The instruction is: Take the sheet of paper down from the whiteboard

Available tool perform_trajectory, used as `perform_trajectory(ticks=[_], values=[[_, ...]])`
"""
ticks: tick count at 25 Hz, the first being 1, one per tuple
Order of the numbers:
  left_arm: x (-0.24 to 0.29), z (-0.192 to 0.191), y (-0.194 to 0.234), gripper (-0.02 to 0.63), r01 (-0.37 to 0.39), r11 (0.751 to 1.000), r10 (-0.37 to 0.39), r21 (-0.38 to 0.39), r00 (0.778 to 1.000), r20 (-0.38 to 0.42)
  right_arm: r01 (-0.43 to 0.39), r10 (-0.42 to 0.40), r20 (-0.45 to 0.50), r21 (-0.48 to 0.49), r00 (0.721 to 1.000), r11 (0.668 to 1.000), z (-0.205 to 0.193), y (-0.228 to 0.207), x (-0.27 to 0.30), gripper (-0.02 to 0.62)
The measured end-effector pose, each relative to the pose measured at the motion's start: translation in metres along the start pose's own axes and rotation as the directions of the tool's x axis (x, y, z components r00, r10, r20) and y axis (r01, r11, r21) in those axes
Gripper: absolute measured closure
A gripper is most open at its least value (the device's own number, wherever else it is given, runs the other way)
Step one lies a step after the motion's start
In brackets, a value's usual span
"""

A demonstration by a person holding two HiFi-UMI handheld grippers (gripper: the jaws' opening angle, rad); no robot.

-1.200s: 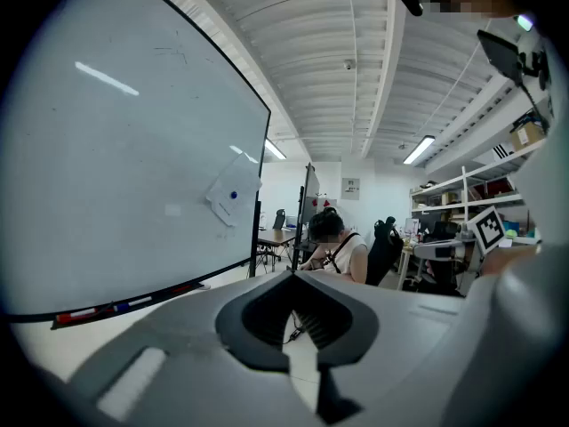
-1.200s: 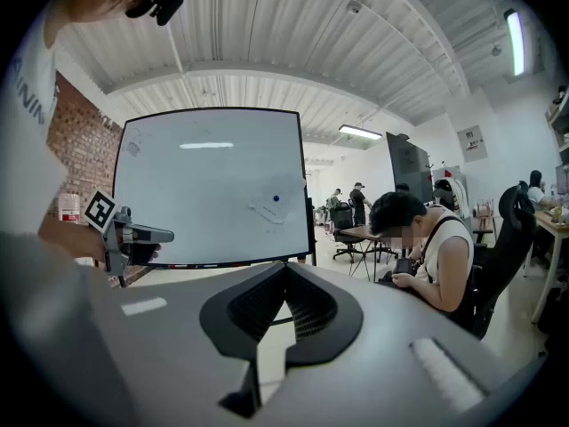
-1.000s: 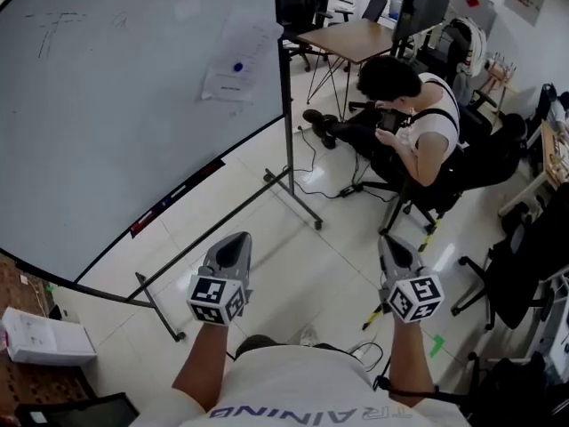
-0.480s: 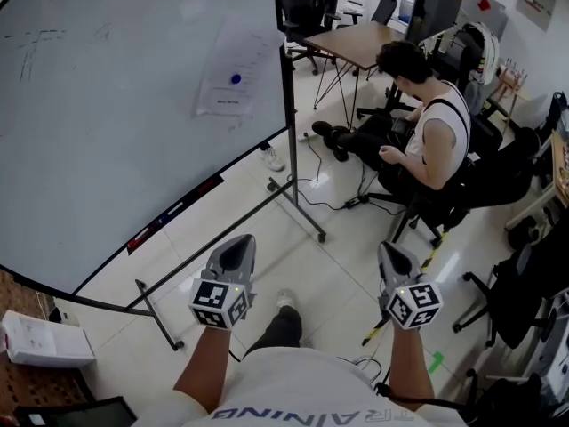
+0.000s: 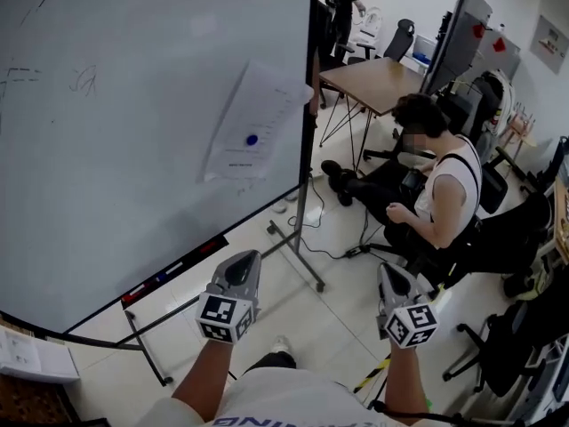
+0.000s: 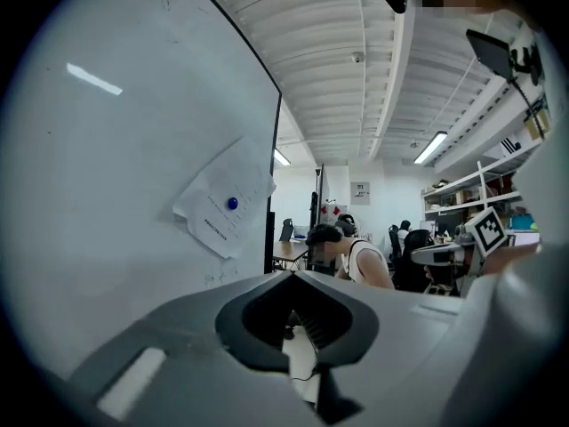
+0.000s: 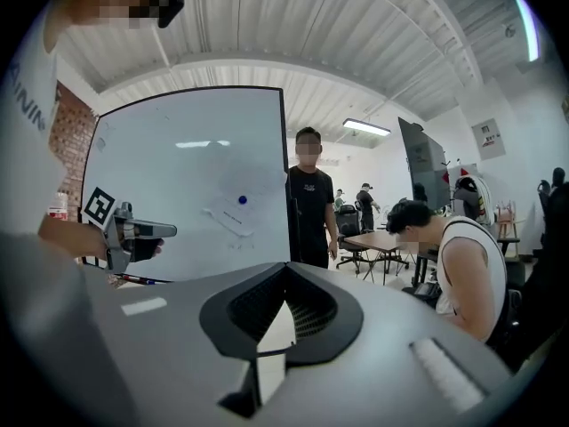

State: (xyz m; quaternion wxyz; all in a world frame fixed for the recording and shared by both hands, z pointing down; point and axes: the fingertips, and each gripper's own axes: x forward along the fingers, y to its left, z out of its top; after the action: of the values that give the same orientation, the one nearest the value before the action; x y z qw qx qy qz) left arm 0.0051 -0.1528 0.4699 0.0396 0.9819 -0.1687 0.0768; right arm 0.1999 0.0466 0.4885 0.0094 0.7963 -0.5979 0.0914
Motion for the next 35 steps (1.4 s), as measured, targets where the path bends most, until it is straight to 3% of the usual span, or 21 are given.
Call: perform_trajectory(ticks=[11, 19, 26, 30, 35], values=[[0.053, 0.027, 0.068, 0.603, -0.030, 1.000, 0.030, 0.008, 1.000, 0.011, -0.092, 0.093, 0.008, -0.040, 0.996, 0.995, 0.039, 0.009, 0.115, 0.589], [0.073, 0.042, 0.098, 0.603, -0.166, 0.986, 0.166, -0.011, 0.985, 0.045, -0.259, 0.261, 0.013, -0.080, 0.965, 0.963, 0.063, 0.017, 0.190, 0.589], [0.115, 0.067, 0.104, 0.603, -0.338, 0.941, 0.337, 0.004, 0.939, 0.070, -0.463, 0.470, 0.038, -0.125, 0.882, 0.878, 0.104, 0.003, 0.252, 0.589], [0.128, 0.083, 0.107, 0.603, -0.460, 0.887, 0.456, 0.039, 0.886, 0.083, -0.577, 0.591, 0.052, -0.159, 0.805, 0.801, 0.128, 0.003, 0.280, 0.589], [0.132, 0.111, 0.108, 0.603, -0.555, 0.823, 0.545, 0.119, 0.832, 0.109, -0.660, 0.679, 0.071, -0.180, 0.731, 0.729, 0.151, 0.011, 0.303, 0.589]])
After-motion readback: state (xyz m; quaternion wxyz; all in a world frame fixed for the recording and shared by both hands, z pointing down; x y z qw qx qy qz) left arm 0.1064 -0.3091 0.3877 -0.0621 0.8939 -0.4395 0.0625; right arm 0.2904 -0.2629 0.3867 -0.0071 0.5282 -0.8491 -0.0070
